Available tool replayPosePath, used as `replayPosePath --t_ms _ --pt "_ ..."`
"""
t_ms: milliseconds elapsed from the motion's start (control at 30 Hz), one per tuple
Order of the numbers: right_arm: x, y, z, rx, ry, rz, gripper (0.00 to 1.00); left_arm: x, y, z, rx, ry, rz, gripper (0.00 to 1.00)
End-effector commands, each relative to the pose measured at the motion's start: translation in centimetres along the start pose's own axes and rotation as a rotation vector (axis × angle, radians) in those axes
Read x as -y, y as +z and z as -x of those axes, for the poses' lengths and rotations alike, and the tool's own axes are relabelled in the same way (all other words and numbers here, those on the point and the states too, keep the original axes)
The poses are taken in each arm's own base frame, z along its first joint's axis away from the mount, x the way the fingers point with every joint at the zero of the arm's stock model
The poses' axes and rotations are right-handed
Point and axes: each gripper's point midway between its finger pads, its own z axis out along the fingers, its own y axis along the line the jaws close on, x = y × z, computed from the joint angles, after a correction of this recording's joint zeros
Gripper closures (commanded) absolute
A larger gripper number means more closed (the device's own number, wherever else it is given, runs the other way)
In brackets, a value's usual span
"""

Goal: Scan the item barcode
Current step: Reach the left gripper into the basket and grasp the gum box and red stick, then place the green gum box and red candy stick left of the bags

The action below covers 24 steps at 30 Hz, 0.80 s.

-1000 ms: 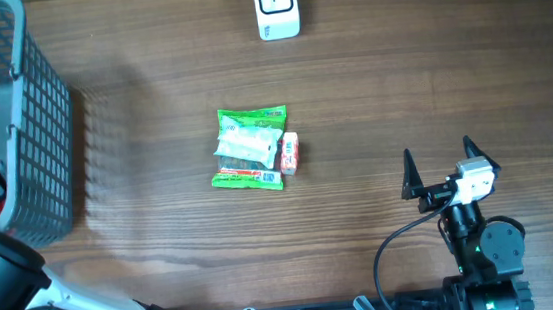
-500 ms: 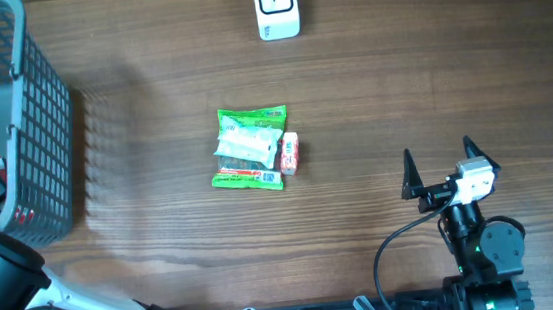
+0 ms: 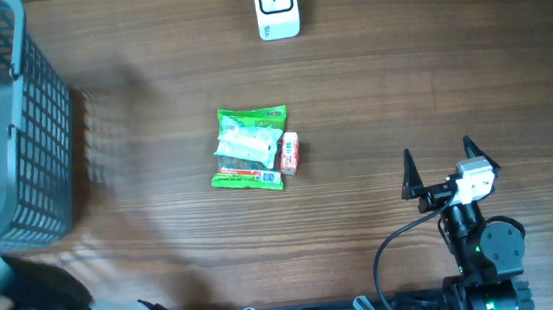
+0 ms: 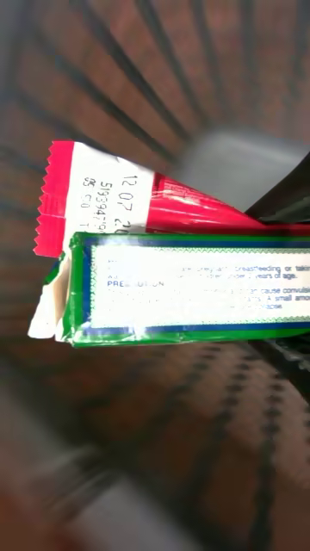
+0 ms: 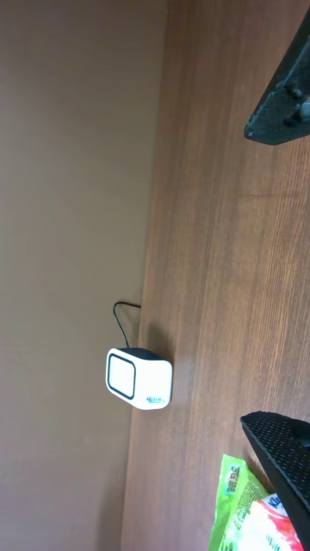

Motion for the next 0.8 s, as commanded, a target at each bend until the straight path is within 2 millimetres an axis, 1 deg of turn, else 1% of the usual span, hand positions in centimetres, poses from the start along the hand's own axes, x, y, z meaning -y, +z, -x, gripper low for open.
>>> replayPosePath --t_ms 0,33,67,100,133,167,200,233,267,333,367,400,467,533,600,633,667,700,767 --pt "0.3 0.0 0.0 0.002 -0.002 -0.012 0.0 4.4 -9.8 7.9 0.281 -0.041 -0.058 0.69" --pt "0.3 0.0 0.0 0.002 -0.002 -0.012 0.0 5.9 -12.0 8.8 0.331 -0.053 -0.086 0.69" --pt "0.3 0.0 0.0 0.002 -0.002 -0.012 0.0 7.3 -13.6 9.3 0.36 -0.051 -0.114 0.69" --pt "0.3 0.0 0.0 0.002 -0.002 -0.012 0.0 9.5 -15.6 9.6 0.385 -0.058 -0.166 0.7" --pt "0.3 0.0 0.0 0.002 -0.002 -0.012 0.0 11.0 -16.7 9.5 0.388 -0.063 -0.202 0.7" --pt "0.3 0.0 0.0 0.002 -0.002 -0.012 0.0 13.0 -17.5 8.9 0.37 -0.066 -0.25 0.7" --pt "0.3 0.0 0.0 0.002 -0.002 -0.012 0.0 15.5 -18.0 7.5 0.315 -0.054 -0.308 0.71" --pt "0.3 0.0 0.0 0.002 -0.002 -0.012 0.0 17.6 -18.0 5.8 0.248 -0.037 -0.353 0.71" --pt "0.3 0.0 0.0 0.002 -0.002 -0.012 0.0 19.1 -17.9 4.3 0.186 -0.017 -0.384 0.71" --pt "0.3 0.0 0.0 0.002 -0.002 -0.012 0.0 22.5 -16.9 -0.1 0.006 0.042 -0.445 0.71" --pt "0.3 0.0 0.0 0.002 -0.002 -0.012 0.0 23.7 -16.4 -1.9 -0.065 0.066 -0.461 0.71" --pt "0.3 0.0 0.0 0.002 -0.002 -0.012 0.0 25.5 -15.1 -5.1 -0.184 0.106 -0.481 0.71" --pt "0.3 0.0 0.0 0.002 -0.002 -0.012 0.0 27.0 -13.6 -8.6 -0.305 0.148 -0.492 0.71" --pt "0.3 0.0 0.0 0.002 -0.002 -0.012 0.0 28.6 -11.3 -13.4 -0.452 0.195 -0.493 0.71" --pt "0.3 0.0 0.0 0.002 -0.002 -0.012 0.0 29.6 -9.0 -18.2 -0.577 0.235 -0.483 0.71" --pt "0.3 0.0 0.0 0.002 -0.002 -0.012 0.0 29.7 -7.9 -20.1 -0.617 0.251 -0.47 0.71" --pt "0.3 0.0 0.0 0.002 -0.002 -0.012 0.0 29.6 -6.9 -21.5 -0.638 0.263 -0.449 0.71" --pt "0.3 0.0 0.0 0.002 -0.002 -0.012 0.0 29.4 -5.5 -23.2 -0.654 0.276 -0.421 0.71" --pt "0.3 0.0 0.0 0.002 -0.002 -0.012 0.0 29.4 -3.8 -25.6 -0.669 0.283 -0.415 0.7"
